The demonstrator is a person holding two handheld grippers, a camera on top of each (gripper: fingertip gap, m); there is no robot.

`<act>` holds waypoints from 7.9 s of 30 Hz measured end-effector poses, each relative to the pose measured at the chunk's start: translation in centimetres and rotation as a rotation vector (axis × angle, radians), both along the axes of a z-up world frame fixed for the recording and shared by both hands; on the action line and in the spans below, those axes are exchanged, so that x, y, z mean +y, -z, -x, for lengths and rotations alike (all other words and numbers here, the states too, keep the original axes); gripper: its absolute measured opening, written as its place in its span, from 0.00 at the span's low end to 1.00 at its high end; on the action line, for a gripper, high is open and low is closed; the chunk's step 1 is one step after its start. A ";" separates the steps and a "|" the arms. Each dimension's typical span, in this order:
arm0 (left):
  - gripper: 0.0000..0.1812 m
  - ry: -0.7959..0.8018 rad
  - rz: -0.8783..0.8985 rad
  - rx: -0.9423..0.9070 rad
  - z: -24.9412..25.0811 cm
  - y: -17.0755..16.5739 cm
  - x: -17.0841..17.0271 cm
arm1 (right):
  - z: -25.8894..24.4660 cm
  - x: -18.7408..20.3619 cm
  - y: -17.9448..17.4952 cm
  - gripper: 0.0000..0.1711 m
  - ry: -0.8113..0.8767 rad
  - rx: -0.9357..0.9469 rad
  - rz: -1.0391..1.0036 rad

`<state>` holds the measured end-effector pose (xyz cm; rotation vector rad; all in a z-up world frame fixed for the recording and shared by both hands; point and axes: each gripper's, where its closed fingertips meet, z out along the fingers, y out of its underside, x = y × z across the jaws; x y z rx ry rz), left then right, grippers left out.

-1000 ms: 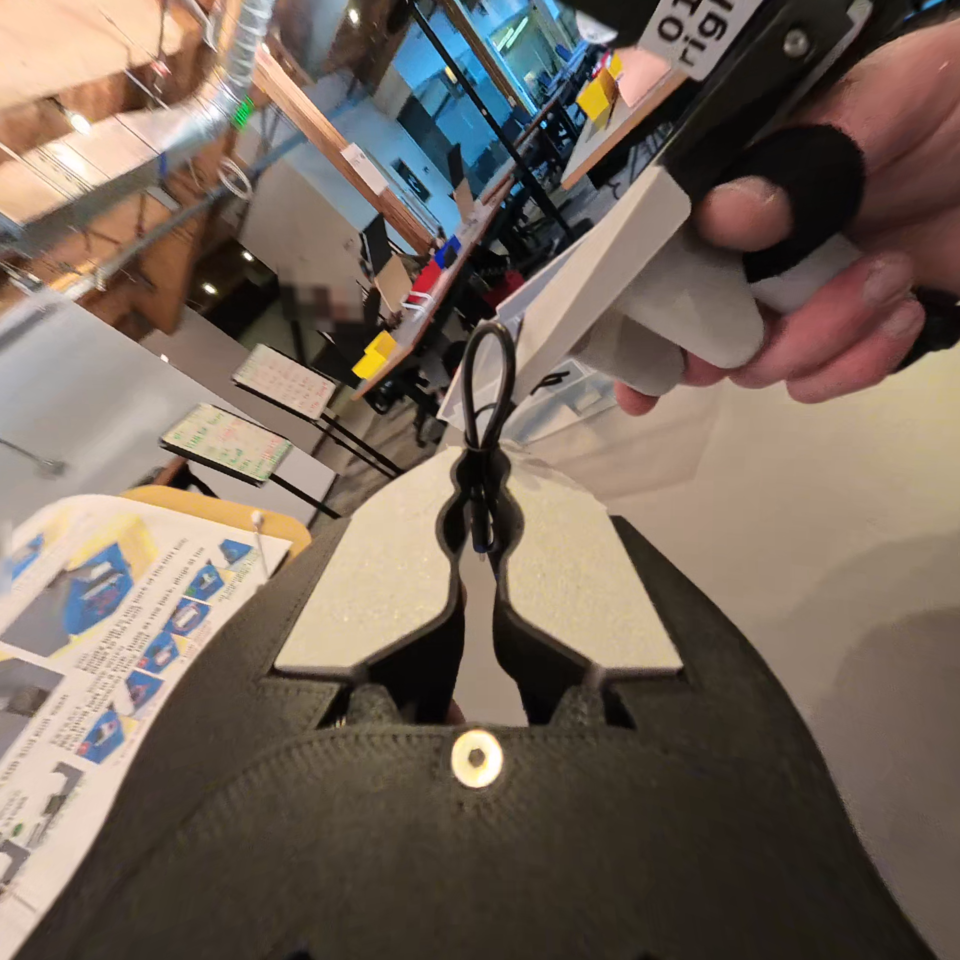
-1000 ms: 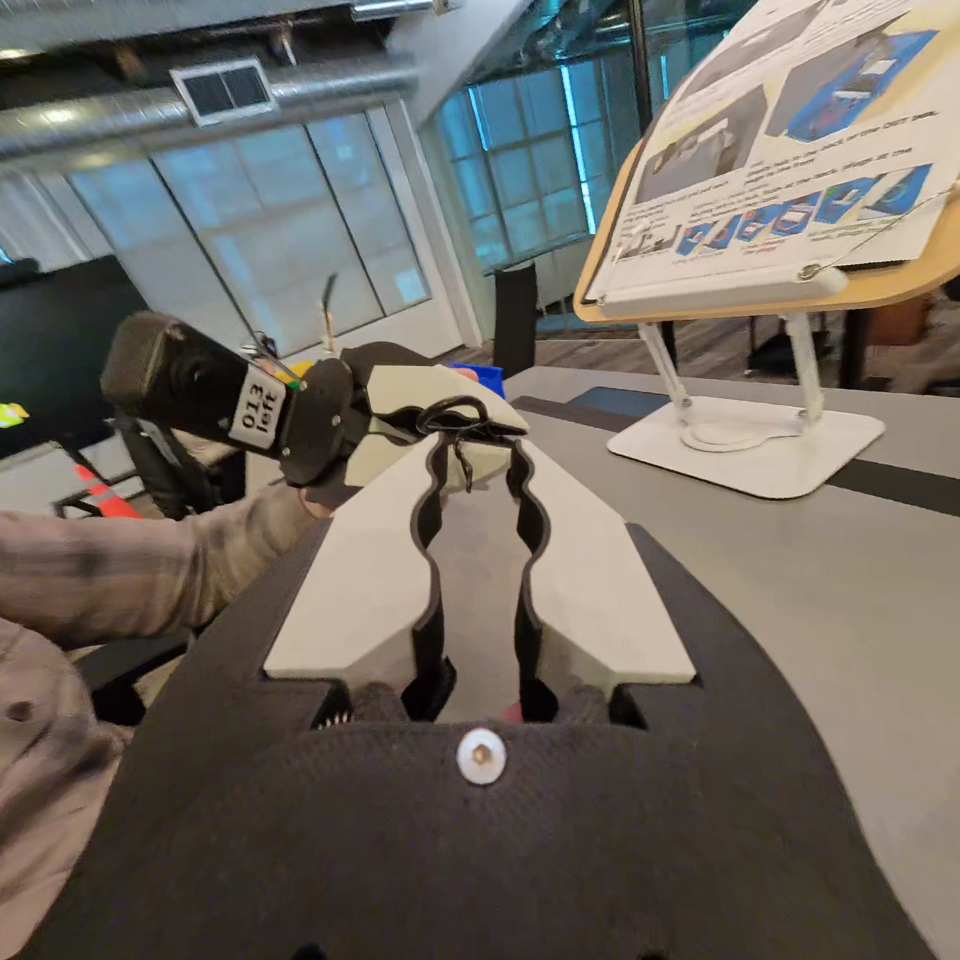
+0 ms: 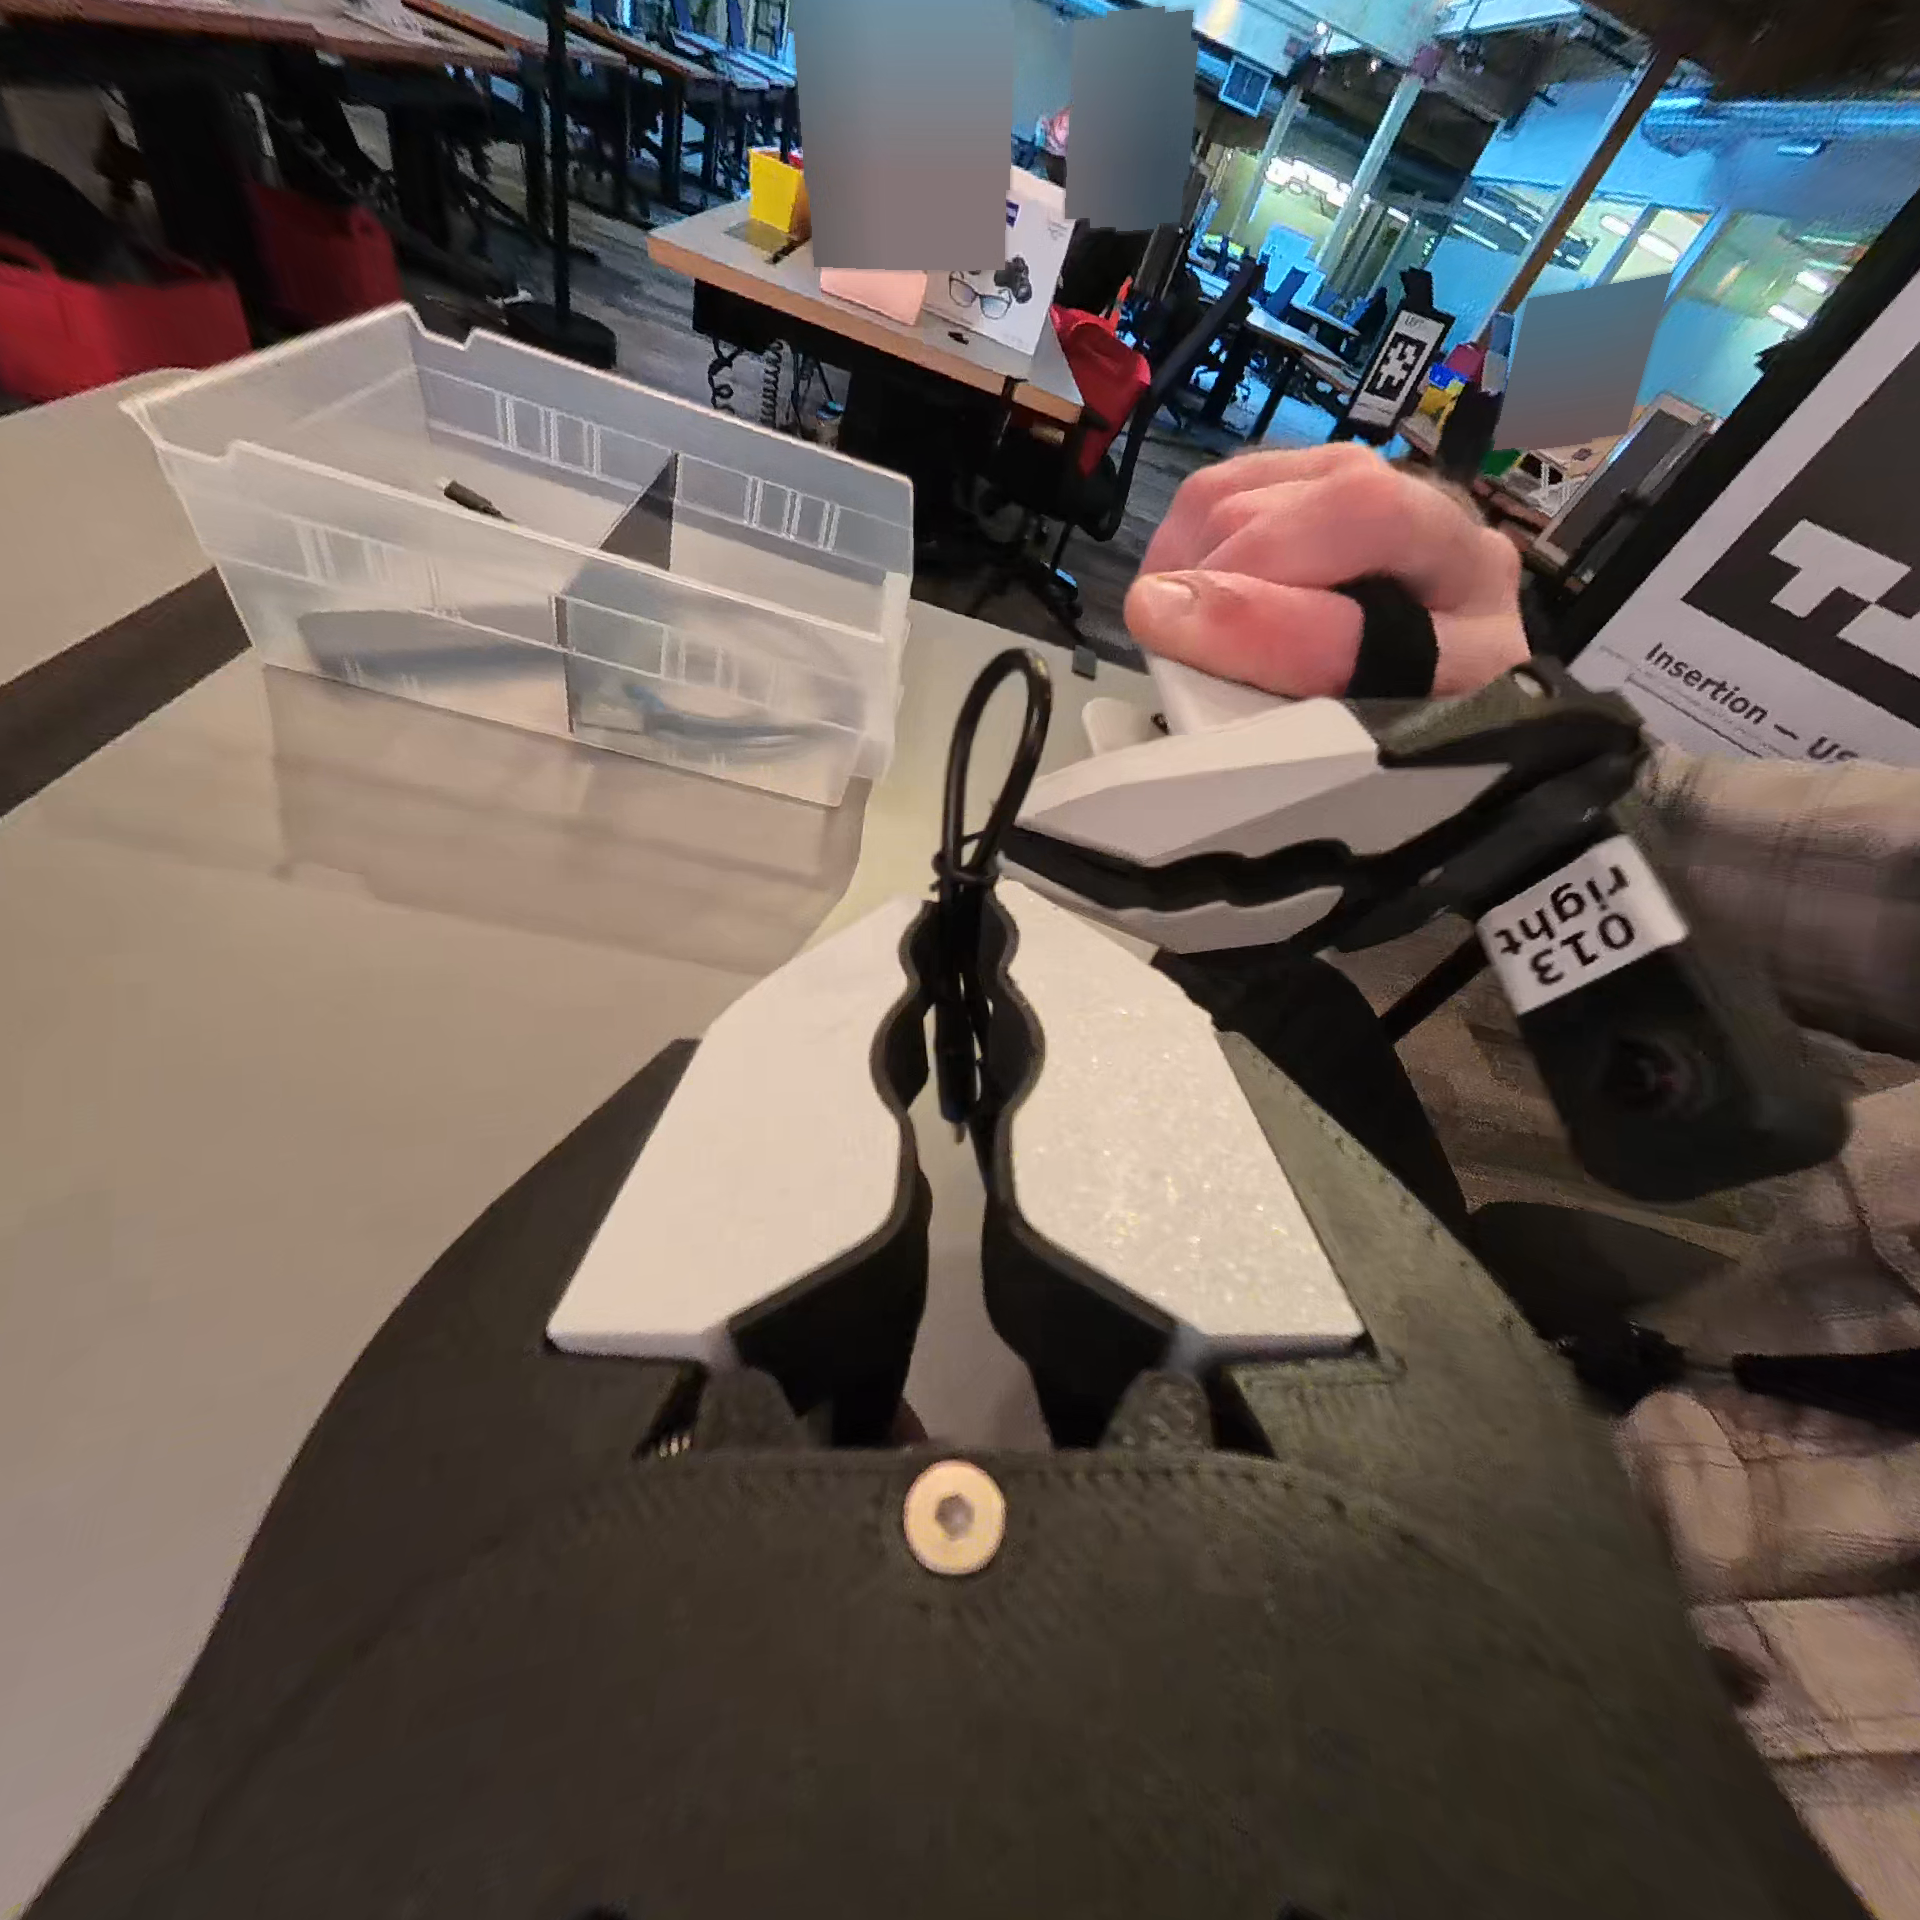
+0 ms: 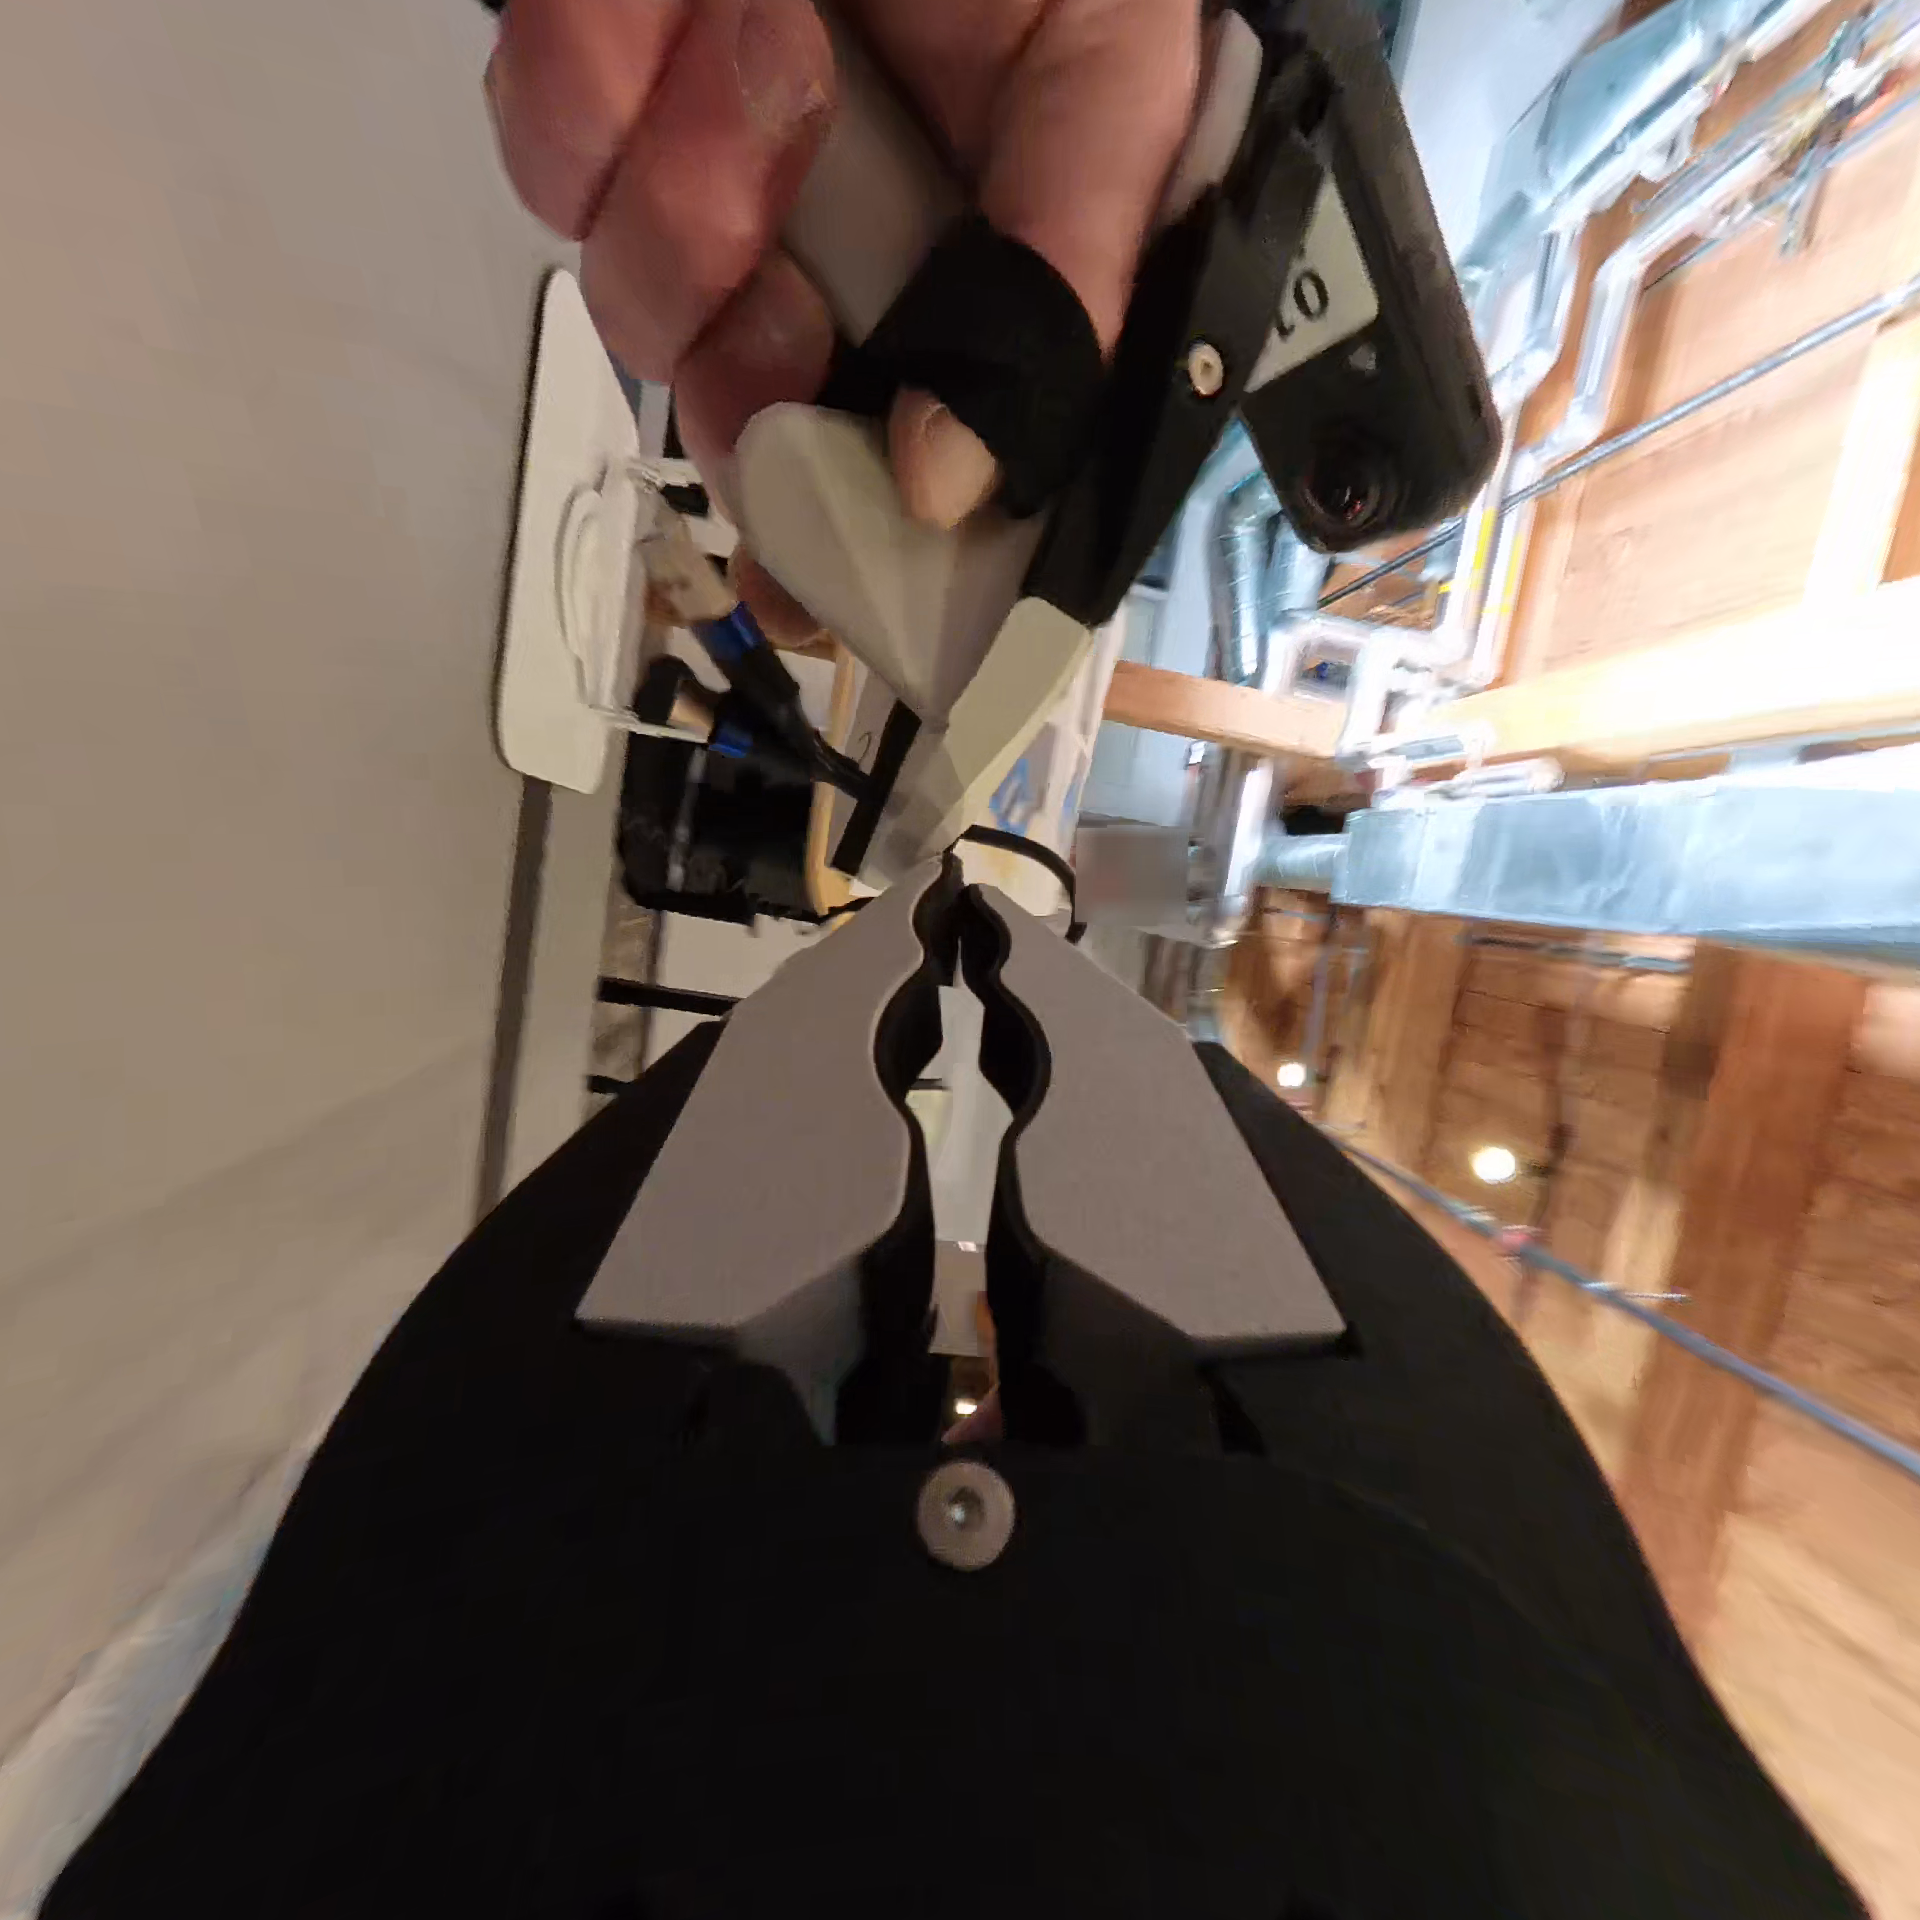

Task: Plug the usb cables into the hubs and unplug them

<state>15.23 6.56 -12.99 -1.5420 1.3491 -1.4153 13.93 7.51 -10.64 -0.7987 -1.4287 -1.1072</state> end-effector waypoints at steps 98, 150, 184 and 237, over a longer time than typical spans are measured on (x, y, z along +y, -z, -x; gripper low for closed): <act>0.04 0.064 0.062 -0.083 -0.8 -0.9 -2.2 | -2.4 -0.9 -0.2 0.00 0.020 0.452 0.215; 0.01 0.018 -0.837 -0.100 -0.7 1.1 -2.5 | 1.0 -3.8 0.3 0.00 -0.378 1.176 0.959; 0.32 -0.527 -1.089 -0.298 0.0 -4.2 0.7 | -2.1 -0.2 1.7 0.00 -0.157 1.436 0.935; 0.37 -0.186 -1.484 -0.058 1.3 -3.2 0.1 | -0.4 -3.5 0.3 0.00 -0.575 1.559 1.346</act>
